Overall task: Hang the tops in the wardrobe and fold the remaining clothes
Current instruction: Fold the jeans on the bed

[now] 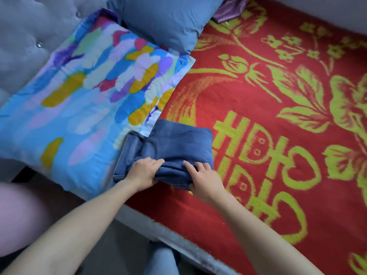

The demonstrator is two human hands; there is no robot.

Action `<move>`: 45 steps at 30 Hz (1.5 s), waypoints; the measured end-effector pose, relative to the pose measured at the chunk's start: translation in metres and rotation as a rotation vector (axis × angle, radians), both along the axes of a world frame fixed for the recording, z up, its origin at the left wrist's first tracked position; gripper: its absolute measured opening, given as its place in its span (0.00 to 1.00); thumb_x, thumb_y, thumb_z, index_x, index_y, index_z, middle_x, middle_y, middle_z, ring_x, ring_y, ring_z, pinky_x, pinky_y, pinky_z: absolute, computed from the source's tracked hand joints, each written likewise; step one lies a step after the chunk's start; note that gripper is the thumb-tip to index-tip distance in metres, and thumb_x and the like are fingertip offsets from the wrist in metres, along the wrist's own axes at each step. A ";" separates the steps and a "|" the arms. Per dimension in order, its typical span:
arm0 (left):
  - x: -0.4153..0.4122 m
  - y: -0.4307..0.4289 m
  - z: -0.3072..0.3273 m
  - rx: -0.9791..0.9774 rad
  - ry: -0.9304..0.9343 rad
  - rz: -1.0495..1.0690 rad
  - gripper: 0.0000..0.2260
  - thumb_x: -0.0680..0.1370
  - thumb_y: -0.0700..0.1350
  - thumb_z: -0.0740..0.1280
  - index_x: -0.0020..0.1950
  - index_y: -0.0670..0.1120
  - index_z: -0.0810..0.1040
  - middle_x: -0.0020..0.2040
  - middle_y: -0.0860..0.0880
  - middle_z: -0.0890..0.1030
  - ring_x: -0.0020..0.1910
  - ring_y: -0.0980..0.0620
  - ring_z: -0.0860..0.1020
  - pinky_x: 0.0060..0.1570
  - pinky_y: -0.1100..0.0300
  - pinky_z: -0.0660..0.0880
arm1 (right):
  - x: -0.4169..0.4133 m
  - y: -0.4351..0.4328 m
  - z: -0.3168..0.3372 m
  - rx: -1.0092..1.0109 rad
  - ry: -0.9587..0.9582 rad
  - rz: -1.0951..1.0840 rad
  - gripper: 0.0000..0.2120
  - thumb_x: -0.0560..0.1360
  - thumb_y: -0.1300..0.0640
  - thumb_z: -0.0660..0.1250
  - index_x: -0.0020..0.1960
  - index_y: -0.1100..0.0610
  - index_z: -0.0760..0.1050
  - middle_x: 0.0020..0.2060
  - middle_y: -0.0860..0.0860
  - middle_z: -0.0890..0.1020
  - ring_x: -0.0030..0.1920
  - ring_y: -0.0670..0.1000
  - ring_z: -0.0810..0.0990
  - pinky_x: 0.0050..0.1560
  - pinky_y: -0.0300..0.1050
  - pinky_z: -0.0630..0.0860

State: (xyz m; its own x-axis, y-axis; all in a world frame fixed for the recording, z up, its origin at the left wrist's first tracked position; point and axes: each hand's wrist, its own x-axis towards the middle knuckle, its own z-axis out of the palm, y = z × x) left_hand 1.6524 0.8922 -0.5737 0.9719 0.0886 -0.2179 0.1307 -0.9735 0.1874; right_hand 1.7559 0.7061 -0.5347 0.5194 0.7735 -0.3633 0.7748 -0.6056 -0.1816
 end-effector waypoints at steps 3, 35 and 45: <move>-0.011 -0.023 0.025 0.005 0.194 0.194 0.21 0.71 0.52 0.66 0.63 0.50 0.71 0.52 0.46 0.79 0.53 0.43 0.77 0.44 0.53 0.72 | -0.025 -0.026 0.024 -0.037 -0.231 0.181 0.48 0.50 0.31 0.75 0.66 0.52 0.74 0.58 0.60 0.79 0.57 0.60 0.79 0.49 0.54 0.78; -0.642 -0.305 0.173 0.093 0.255 1.370 0.24 0.74 0.49 0.61 0.69 0.48 0.63 0.63 0.48 0.75 0.59 0.48 0.74 0.48 0.56 0.71 | -0.530 -0.059 0.146 0.370 -0.132 1.449 0.27 0.36 0.49 0.80 0.33 0.52 0.80 0.27 0.47 0.78 0.25 0.50 0.76 0.21 0.34 0.66; -0.813 -0.265 0.115 -0.073 0.354 1.335 0.25 0.76 0.47 0.62 0.72 0.46 0.61 0.67 0.46 0.71 0.65 0.49 0.70 0.56 0.55 0.71 | -0.716 -0.036 0.081 0.157 -0.086 1.327 0.26 0.36 0.49 0.81 0.33 0.51 0.81 0.28 0.49 0.80 0.26 0.50 0.78 0.20 0.36 0.69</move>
